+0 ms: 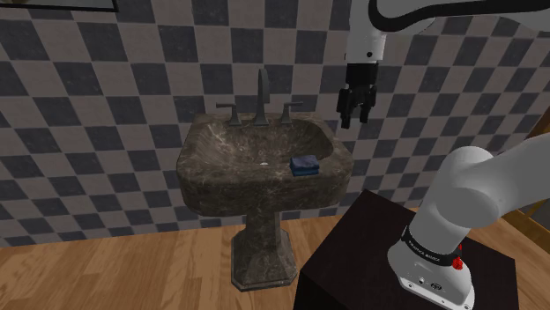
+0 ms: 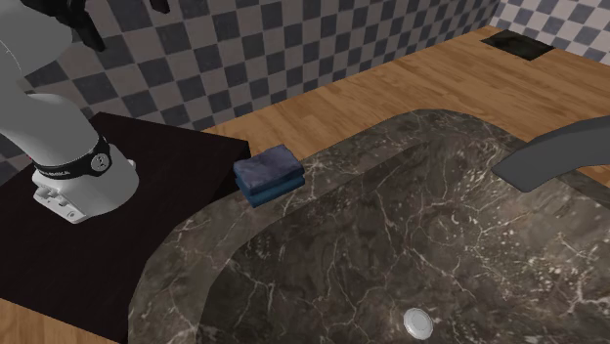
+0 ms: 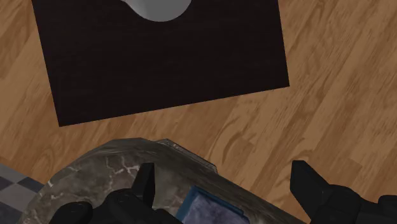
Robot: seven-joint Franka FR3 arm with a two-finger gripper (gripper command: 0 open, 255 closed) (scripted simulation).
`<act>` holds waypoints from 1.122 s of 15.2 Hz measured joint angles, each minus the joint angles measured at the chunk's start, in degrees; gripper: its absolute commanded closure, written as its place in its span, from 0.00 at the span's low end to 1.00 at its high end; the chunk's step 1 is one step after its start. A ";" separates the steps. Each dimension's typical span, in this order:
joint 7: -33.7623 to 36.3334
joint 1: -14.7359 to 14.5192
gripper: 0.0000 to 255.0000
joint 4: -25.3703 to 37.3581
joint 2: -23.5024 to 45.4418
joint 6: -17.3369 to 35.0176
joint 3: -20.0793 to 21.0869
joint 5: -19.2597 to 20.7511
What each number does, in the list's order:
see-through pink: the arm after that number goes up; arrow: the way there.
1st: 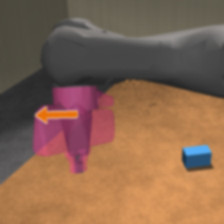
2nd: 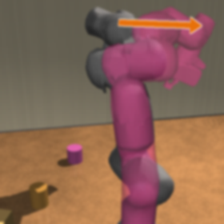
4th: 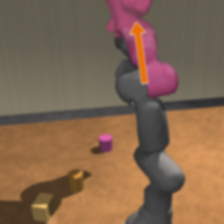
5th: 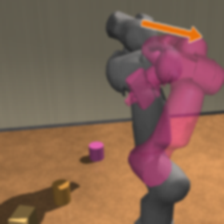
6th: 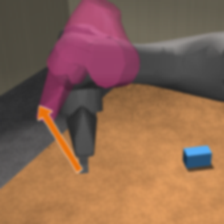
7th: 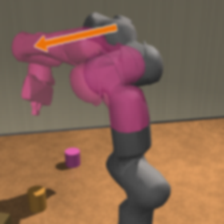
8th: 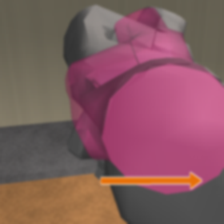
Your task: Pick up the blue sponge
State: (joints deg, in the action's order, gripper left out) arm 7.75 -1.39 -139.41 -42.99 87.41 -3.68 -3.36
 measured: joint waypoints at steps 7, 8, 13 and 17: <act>-12.13 -3.37 0.00 -4.67 4.62 12.97 -2.97 1.94; -14.63 -4.06 0.00 -5.26 6.05 15.72 -3.65 2.21; -26.90 -8.11 0.00 -7.20 13.38 28.95 -6.47 2.22; -37.70 -11.71 0.00 -6.70 20.61 38.72 -8.98 0.75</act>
State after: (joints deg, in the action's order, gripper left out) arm -29.95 -13.10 -146.11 -22.38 126.13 -12.66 -2.61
